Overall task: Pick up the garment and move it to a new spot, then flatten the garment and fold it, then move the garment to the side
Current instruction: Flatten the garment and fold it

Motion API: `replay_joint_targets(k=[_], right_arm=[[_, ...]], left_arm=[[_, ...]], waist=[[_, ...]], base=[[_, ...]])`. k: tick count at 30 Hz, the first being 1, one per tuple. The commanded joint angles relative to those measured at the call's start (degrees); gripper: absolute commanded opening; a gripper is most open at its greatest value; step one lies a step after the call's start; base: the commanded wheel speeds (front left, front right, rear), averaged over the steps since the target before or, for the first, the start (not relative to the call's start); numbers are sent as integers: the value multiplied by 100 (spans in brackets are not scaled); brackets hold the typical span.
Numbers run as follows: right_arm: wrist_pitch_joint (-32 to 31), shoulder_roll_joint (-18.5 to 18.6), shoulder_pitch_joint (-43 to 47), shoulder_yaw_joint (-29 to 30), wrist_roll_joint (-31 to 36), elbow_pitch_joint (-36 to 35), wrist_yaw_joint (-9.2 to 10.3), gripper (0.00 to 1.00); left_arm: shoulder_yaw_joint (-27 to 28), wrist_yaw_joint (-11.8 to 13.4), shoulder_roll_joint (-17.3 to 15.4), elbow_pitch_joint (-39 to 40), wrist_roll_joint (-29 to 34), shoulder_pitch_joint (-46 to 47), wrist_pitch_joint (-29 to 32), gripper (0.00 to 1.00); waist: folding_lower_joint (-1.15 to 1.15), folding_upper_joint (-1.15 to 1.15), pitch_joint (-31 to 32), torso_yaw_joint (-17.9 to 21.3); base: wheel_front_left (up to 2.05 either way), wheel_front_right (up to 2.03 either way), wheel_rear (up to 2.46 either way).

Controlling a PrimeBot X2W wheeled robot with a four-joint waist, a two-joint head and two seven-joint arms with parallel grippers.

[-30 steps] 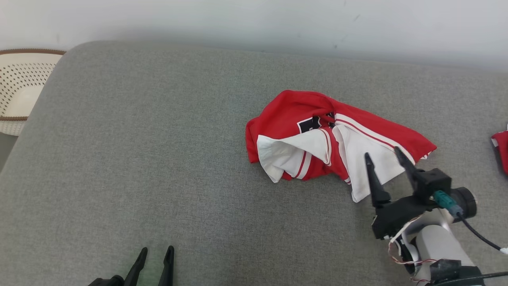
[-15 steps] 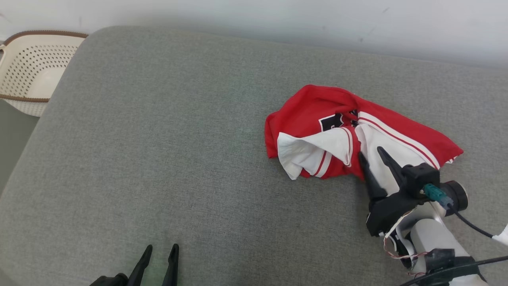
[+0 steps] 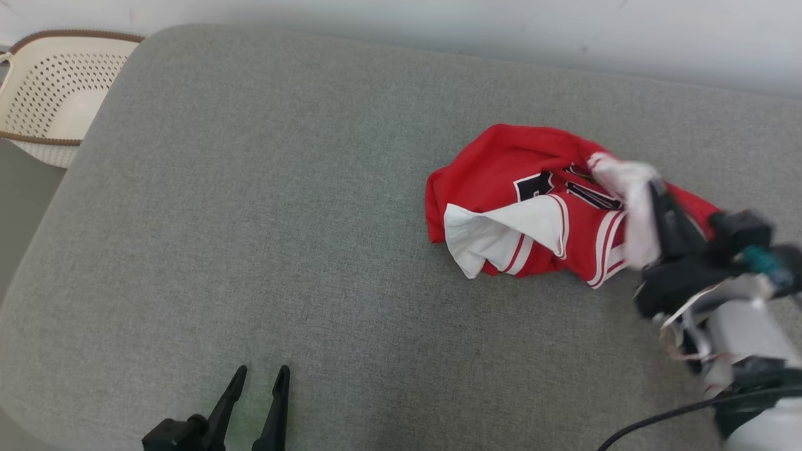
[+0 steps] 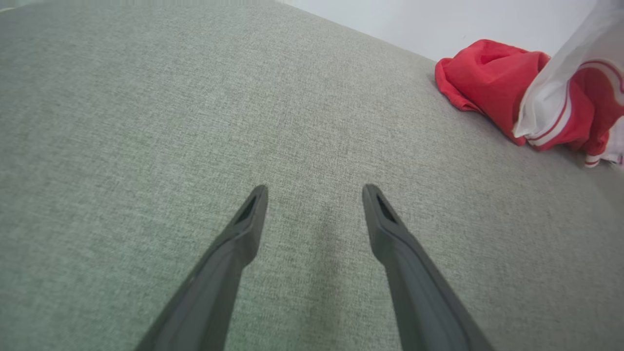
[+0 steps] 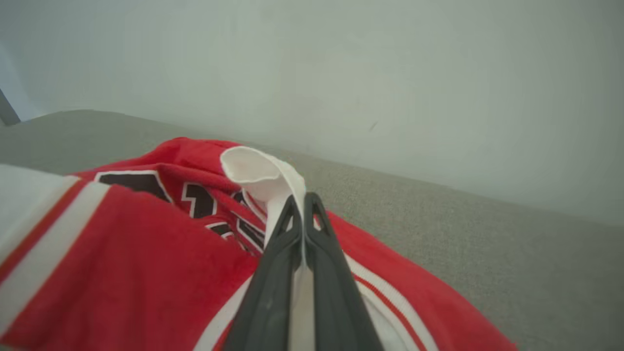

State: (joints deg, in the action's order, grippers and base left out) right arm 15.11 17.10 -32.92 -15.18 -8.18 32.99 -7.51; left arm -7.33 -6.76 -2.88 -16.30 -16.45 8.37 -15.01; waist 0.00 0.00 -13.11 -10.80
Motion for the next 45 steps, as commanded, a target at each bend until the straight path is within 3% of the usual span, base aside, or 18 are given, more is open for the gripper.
replay_joint_targets(k=[1,6,10,11,12,17,24,30,37,45], right_arm=[[2,273,-254,139,155,-40,4,0],[1,973,-1029,335,548,376,4,0],[1,1241,-1502,485,736,867,4,0],[1,1315,-1645,591,803,1042,4,21],[2,1341,-1756,654,869,1198,4,99],[2,1134,-2032,844,1135,1236,4,100],[2,663,-1299,196,550,100,4,100],[1,770,-366,-648,-340,-1076,4,100],[1,942,448,-1325,-925,-2034,4,100],[1,1157,748,-2274,-1087,-2436,4,100]], left_arm=[[-21,23,-2,88,63,96,-22,100],[-192,64,0,346,172,270,-22,100],[-321,87,-2,514,197,368,-22,100],[-371,98,0,530,193,380,-21,100],[-398,107,-1,552,197,393,-22,100],[-435,132,-1,599,238,365,-22,100],[-386,122,-3,504,271,182,-22,100],[-328,85,-3,448,320,87,-22,100],[-313,47,-3,391,336,27,-22,100],[-245,15,-2,334,277,-95,-22,100]], waist=[[0,0,-144,-87],[0,0,-358,-383],[0,0,-427,-570],[0,0,-441,-626],[0,0,-444,-664],[0,0,-399,-707],[0,0,-173,-471],[0,0,67,-251],[0,0,194,-114],[0,0,296,-138]], base=[[0,0,0],[0,0,0],[0,0,0],[0,0,0],[0,0,0],[0,0,0],[0,0,0],[0,0,0],[0,0,0],[0,0,0]])
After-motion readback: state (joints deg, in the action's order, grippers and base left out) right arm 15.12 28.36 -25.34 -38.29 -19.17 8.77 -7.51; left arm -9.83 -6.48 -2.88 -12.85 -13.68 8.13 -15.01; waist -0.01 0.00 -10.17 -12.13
